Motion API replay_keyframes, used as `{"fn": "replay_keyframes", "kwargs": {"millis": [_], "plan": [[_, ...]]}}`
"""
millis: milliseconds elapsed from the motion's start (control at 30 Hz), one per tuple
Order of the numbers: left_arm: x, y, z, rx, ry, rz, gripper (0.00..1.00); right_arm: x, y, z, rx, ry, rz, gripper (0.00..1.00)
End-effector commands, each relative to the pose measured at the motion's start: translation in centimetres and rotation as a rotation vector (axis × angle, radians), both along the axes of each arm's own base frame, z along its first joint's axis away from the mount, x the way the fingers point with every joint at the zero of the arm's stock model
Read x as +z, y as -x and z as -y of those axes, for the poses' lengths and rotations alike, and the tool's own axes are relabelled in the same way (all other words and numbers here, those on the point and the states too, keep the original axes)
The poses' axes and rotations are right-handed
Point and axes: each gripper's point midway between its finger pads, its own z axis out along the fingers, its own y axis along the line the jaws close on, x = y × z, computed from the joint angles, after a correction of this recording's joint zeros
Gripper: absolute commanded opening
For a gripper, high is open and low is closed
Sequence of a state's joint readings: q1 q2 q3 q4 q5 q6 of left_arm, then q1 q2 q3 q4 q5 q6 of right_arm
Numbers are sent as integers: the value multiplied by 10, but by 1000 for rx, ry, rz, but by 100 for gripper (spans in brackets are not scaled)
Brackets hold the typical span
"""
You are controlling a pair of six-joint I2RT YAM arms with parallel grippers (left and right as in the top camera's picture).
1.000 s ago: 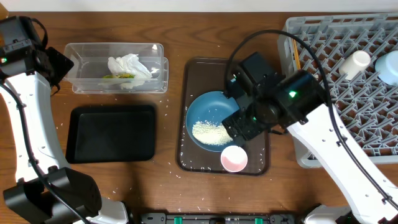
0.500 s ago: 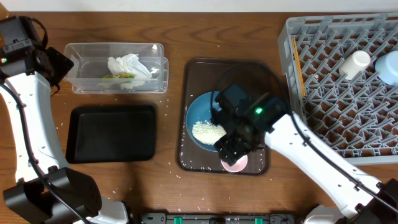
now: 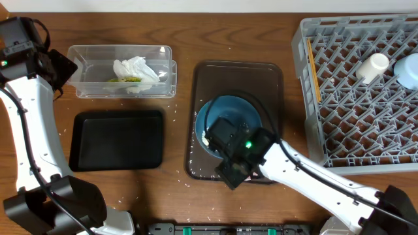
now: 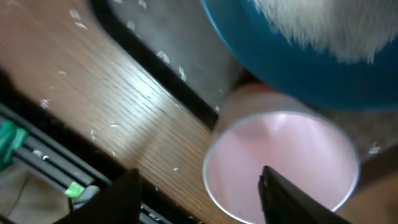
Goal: Sort waste into correct bins and load items into the dishwasher rack
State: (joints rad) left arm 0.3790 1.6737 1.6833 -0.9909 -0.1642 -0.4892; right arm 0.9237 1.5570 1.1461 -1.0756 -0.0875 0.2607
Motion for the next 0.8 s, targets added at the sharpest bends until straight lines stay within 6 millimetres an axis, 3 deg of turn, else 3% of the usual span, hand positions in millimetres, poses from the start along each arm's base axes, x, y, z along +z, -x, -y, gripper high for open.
{"fn": "replay_keyframes", "kwargs": {"millis": [0, 433, 767], "plan": [[1, 1, -4, -5, -16, -11, 89, -8, 0, 7, -101, 40, 13, 58], [1, 1, -4, -5, -16, -11, 89, -39, 5, 3, -80, 6, 35, 51], [1, 1, -4, -5, -16, -11, 89, -28, -5, -10, -82, -40, 65, 27]]}}
